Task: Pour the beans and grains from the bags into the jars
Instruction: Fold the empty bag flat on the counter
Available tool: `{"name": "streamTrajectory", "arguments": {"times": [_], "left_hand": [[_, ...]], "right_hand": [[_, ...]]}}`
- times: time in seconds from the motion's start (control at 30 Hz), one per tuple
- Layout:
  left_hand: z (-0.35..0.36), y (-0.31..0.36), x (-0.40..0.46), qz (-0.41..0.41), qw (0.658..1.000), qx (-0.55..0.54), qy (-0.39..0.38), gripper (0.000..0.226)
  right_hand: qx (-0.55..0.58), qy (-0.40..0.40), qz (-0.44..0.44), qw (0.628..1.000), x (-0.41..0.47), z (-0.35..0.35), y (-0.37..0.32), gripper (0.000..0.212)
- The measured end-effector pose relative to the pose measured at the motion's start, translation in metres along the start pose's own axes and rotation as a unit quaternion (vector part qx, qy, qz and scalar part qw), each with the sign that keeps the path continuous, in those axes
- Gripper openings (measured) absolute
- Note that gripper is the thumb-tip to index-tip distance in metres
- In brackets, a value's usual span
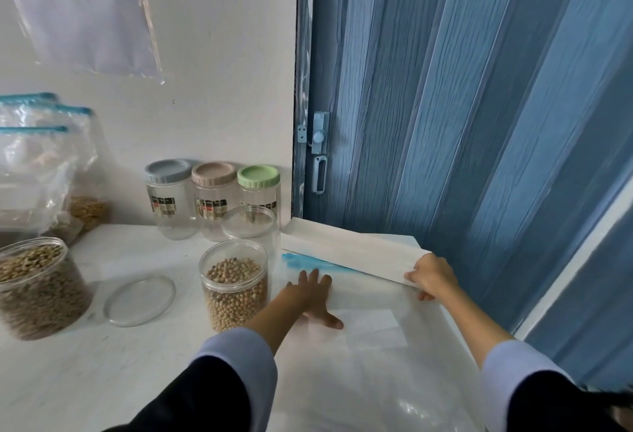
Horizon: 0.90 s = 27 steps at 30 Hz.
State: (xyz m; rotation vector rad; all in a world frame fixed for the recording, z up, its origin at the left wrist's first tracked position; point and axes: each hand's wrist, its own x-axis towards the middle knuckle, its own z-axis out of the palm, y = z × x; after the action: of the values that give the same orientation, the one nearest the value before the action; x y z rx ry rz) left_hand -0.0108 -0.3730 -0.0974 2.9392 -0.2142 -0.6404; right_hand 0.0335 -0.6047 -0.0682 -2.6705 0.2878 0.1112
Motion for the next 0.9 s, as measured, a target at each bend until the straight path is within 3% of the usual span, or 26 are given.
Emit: {"name": "streamTrajectory", "arguments": {"times": [0.2, 0.37, 0.5, 0.7, 0.9], "left_hand": [[-0.03, -0.003, -0.016, 0.025, 0.988, -0.125, 0.092, 0.068], [-0.081, -0.015, -0.056, 0.062, 0.953, -0.239, 0.178, 0.048], [-0.121, -0.055, -0.101, 0.086, 0.92, -0.294, 0.243, 0.035], [-0.145, -0.174, -0.171, 0.011, 0.85, -0.367, 0.379, 0.017], [-0.12, -0.291, -0.231, -0.103, 0.845, -0.33, 0.408, 0.022]], "right_hand": [[-0.065, 0.059, -0.015, 0.996, -0.011, -0.022, -0.027, 0.016], [0.073, 0.139, -0.136, 0.978, -0.025, -0.041, -0.097, 0.02], [0.131, 0.119, -0.246, 0.953, -0.05, -0.033, -0.169, 0.019], [0.14, 0.053, -0.359, 0.921, -0.101, 0.018, -0.282, 0.014], [0.088, -0.061, -0.427, 0.898, -0.154, 0.1, -0.365, 0.012]]}}
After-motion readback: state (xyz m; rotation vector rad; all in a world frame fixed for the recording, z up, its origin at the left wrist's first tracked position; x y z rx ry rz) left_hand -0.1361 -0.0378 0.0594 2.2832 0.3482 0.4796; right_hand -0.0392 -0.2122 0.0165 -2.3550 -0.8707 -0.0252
